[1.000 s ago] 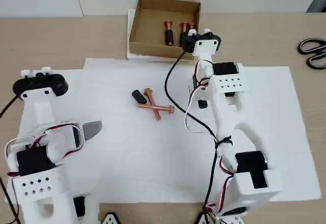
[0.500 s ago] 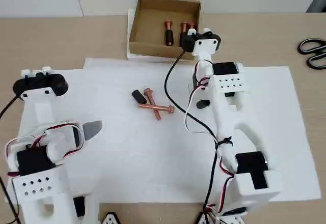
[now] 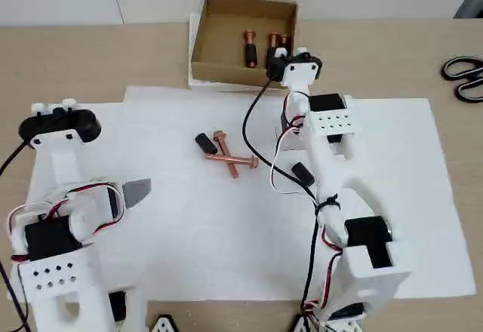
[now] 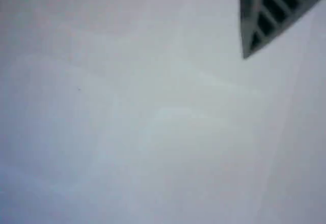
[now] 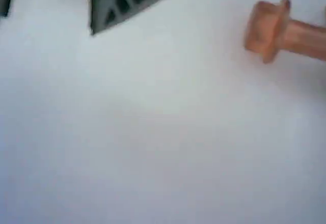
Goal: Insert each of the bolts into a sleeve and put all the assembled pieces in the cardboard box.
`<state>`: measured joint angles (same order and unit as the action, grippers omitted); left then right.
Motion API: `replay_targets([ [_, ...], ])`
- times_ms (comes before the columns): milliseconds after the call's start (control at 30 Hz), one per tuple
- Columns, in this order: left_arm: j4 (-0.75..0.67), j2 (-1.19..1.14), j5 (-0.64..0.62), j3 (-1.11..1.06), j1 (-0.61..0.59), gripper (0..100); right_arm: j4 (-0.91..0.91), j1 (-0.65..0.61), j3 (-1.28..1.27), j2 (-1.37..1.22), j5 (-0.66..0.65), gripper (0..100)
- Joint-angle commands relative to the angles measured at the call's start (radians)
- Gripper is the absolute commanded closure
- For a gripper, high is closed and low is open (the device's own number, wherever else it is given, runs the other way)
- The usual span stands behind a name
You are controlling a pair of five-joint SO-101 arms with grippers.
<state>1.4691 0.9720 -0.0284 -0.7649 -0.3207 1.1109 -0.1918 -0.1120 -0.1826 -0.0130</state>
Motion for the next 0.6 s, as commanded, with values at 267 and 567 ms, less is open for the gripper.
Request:
replay_targets([
  [267,-0.023,0.014,0.003,0.004,-0.002,64,0.315,-0.005,0.226,0.004,-0.103,89.1],
  [567,-0.023,0.014,0.003,0.004,-0.002,64,0.562,0.012,0.336,-0.007,-0.358,89.3],
])
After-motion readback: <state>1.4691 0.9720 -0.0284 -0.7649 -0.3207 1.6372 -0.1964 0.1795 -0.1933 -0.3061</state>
